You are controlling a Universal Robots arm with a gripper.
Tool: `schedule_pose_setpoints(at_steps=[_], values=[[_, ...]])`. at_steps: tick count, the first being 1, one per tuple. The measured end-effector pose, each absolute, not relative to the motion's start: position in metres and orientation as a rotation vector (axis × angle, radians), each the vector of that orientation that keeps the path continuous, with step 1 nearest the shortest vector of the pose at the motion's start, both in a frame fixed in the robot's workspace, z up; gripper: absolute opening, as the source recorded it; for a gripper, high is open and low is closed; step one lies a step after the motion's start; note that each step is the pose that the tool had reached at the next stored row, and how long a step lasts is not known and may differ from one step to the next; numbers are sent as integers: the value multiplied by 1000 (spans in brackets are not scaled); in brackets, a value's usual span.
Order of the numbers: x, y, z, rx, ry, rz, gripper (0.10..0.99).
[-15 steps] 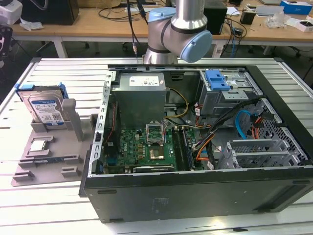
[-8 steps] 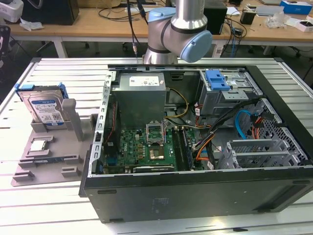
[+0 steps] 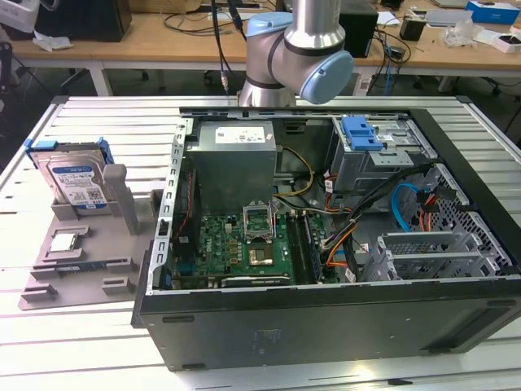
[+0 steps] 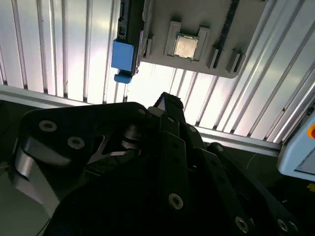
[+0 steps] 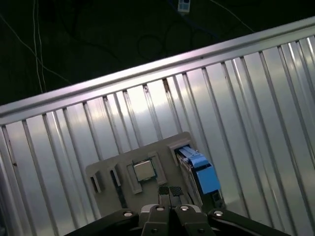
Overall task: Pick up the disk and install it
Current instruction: 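Pick up the disk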
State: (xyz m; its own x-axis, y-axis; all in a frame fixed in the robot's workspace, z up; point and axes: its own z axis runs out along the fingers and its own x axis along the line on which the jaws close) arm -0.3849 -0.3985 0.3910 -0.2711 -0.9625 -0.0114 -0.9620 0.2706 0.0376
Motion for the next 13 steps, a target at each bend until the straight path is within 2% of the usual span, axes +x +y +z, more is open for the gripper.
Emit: schedule_pose_setpoints(at_steps=[13], values=[[-385,-398,391,2124,-2291,-55,106]])
